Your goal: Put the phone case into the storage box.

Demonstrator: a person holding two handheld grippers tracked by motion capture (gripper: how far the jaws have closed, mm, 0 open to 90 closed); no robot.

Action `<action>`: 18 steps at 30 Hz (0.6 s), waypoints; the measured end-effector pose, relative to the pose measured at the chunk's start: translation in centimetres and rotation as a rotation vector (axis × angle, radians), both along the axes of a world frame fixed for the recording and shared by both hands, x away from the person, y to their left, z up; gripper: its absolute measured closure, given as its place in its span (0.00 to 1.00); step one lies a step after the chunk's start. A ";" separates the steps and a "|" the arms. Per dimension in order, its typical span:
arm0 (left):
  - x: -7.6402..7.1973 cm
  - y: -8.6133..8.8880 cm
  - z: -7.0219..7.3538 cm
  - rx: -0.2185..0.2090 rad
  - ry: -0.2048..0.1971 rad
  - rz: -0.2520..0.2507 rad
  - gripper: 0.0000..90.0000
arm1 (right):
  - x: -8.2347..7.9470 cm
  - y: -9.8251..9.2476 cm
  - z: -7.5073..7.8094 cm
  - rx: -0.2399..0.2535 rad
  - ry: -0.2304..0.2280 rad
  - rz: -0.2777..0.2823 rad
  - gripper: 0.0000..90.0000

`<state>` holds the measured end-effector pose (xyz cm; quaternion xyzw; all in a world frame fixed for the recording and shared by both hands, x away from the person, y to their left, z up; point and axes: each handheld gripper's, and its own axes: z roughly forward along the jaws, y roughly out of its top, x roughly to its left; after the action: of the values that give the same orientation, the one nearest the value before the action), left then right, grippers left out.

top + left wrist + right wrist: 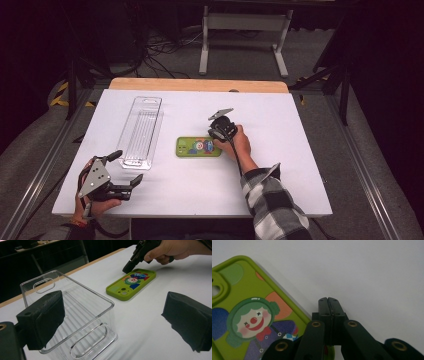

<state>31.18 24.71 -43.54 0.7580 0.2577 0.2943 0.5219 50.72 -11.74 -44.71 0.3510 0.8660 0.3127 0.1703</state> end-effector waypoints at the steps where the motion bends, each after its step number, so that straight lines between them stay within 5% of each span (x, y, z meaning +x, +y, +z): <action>1: 0.0 0.0 0.0 0.001 0.002 0.001 0.05 | -0.1 -0.2 0.0 0.003 0.006 0.003 1.00; 18: 0.0 -0.1 0.0 0.021 0.008 -0.002 0.05 | -4.6 -1.3 0.2 -0.037 0.034 0.081 1.00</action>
<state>31.19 24.59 -43.53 0.7649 0.2558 0.2935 0.5133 46.16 -13.07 -44.47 0.3177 0.8879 0.2973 0.1491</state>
